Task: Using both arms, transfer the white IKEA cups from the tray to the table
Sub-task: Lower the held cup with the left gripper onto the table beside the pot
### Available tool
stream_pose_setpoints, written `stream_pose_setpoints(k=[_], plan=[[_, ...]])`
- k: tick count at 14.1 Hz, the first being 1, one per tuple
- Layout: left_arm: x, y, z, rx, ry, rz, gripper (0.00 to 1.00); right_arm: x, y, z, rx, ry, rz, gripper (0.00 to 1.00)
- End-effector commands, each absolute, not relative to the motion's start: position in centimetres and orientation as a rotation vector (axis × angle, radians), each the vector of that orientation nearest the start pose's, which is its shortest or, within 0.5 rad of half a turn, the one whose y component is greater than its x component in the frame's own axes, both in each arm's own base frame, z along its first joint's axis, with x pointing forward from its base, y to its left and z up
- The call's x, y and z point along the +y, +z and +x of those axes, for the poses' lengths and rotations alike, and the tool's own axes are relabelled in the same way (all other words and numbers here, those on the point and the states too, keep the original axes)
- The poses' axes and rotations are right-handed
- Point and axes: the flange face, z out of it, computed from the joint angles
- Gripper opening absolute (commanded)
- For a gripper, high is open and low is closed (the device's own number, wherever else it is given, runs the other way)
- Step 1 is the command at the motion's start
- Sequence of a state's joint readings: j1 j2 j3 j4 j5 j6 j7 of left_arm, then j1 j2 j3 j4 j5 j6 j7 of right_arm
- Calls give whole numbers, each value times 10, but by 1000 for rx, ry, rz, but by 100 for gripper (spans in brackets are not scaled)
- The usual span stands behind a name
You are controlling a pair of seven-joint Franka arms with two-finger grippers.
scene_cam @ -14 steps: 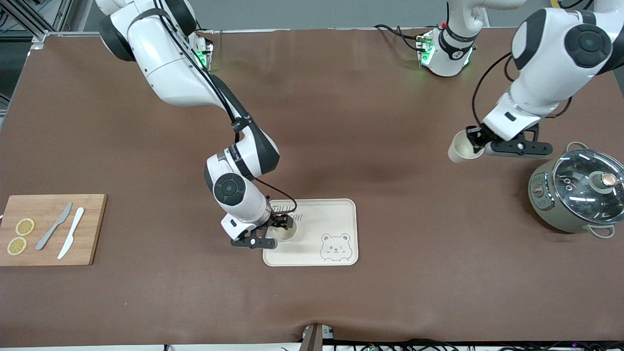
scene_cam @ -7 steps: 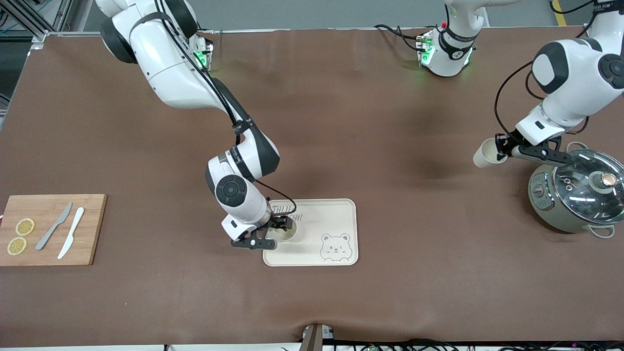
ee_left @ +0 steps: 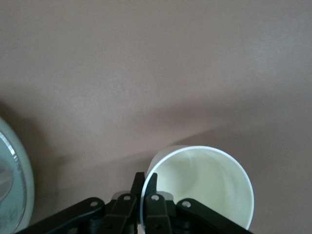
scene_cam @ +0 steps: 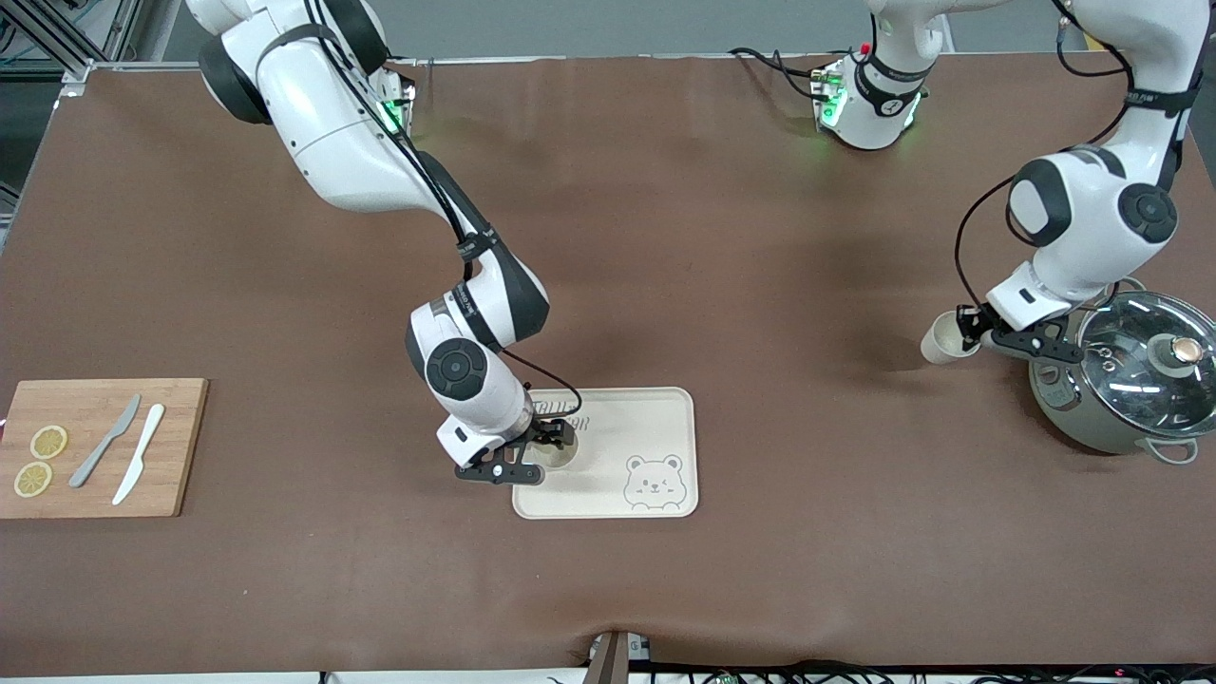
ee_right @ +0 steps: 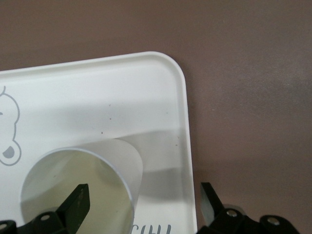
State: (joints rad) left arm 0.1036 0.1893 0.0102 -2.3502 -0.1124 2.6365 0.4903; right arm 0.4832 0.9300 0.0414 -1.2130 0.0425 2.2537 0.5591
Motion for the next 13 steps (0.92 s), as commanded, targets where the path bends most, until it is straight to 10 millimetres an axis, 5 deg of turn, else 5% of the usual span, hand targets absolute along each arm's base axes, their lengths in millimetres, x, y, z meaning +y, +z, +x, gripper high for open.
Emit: stream_pose_setpoints(k=[1,9,10,11,13], plan=[[64,250,540,458,-213,-3130,0,379,219,674,144,-118,-3028,78],[43,206,551,456,-272,-3126,4,378,221,676,152,-121,-3022,0],[43,207,552,456,-277,-3125,38,379,219,675,150,-119,-3022,0],[43,207,552,470,-279,-3121,99,379,219,675,150,-119,-3022,0],[44,217,554,486,-302,-3110,100,379,219,675,148,-119,-3023,0]])
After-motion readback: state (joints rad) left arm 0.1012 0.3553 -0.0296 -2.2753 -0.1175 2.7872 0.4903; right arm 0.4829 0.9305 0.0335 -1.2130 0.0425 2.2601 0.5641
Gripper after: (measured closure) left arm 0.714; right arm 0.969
